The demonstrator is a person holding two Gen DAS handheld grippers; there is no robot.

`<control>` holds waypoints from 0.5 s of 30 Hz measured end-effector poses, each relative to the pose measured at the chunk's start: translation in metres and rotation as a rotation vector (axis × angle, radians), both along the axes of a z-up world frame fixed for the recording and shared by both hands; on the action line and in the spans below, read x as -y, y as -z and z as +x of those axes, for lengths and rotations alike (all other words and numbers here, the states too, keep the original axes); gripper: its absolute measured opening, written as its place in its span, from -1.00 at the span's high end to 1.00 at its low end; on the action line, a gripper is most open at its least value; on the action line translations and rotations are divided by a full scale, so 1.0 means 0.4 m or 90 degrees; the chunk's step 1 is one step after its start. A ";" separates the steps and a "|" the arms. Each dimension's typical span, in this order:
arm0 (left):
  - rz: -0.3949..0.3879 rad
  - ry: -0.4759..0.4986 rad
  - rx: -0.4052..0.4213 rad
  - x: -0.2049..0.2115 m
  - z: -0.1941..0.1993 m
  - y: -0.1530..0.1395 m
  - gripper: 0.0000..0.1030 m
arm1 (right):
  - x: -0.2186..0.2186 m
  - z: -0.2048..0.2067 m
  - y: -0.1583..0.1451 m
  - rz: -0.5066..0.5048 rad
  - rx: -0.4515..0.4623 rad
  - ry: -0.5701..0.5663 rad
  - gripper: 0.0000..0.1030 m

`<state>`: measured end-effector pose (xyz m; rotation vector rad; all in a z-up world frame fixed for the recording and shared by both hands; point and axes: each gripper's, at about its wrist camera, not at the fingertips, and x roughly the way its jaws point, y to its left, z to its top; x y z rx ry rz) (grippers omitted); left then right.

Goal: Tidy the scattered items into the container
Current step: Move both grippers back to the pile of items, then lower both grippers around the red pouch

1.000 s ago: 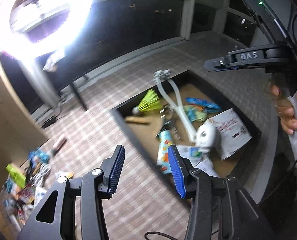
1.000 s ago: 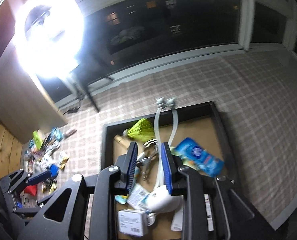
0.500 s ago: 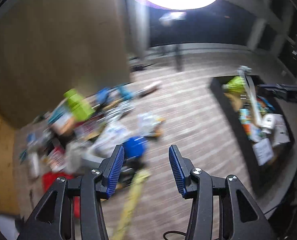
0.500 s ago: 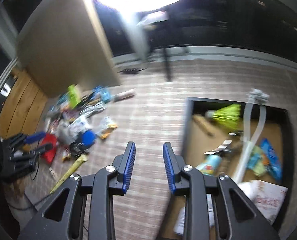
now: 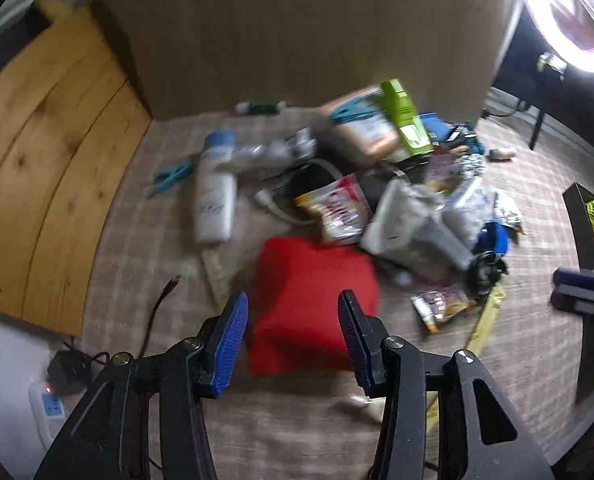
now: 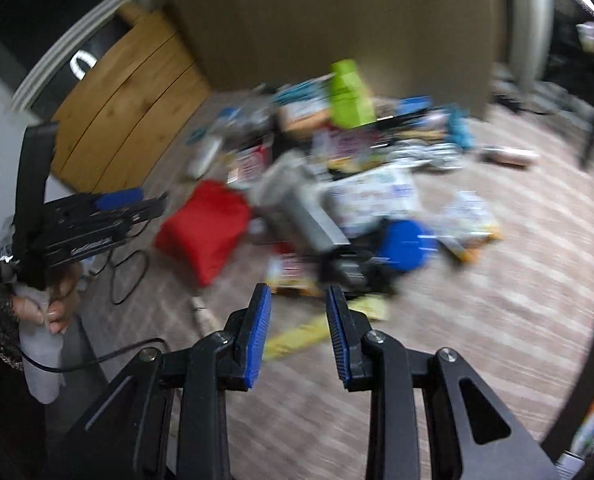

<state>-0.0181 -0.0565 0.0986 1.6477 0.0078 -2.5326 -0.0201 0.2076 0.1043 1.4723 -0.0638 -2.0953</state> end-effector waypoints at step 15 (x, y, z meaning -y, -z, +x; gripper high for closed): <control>0.088 -0.034 0.046 0.098 -0.082 0.106 -0.06 | 0.244 -0.084 0.161 -0.015 0.114 -0.038 0.20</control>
